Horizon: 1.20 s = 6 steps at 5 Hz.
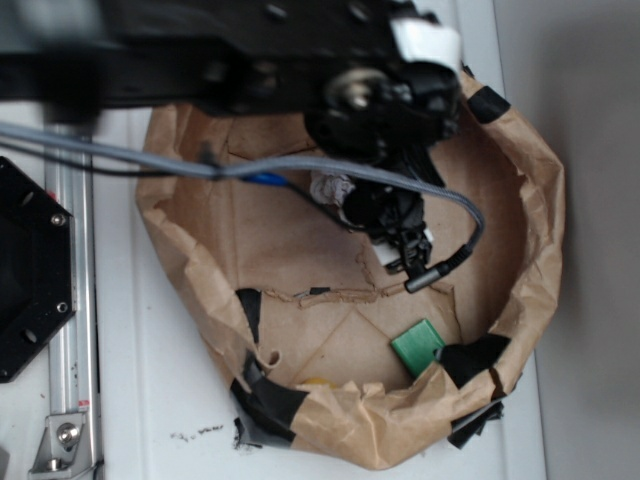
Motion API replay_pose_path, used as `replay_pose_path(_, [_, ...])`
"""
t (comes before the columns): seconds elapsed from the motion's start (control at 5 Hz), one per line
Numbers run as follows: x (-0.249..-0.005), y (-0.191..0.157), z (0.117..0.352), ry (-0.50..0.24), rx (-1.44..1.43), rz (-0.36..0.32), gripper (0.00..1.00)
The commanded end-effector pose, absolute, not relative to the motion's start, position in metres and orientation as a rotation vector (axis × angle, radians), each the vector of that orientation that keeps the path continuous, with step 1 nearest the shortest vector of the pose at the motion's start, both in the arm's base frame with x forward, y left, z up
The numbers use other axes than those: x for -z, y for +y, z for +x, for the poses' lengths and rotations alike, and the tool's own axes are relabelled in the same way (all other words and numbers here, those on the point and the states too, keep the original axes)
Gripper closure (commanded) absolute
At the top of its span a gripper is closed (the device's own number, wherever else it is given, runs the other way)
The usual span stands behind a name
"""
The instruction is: Grab the white paper.
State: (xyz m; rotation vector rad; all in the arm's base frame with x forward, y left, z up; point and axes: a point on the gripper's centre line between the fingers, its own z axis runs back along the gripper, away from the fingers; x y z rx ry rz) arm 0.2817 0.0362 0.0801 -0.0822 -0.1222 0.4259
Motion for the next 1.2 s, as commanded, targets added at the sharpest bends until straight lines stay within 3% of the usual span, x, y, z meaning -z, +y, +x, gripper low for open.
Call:
replay_pose_path(0.0, [-0.024,0.033,0.281,0.025,-0.271,0.009,0.00])
replay_pose_path(0.2, [-0.036,0.029,0.273,0.041,-0.230,0.047,1.00])
replay_pose_path(0.4, [-0.079,0.025,0.276,0.002,-0.200,0.025,1.00])
replay_pose_path(0.8, [-0.180,-0.001,0.281,-0.156,-0.115,-0.059,1.00])
replay_pose_path(1.0, [-0.206,-0.007,0.271,-0.206,-0.077,-0.050,1.00])
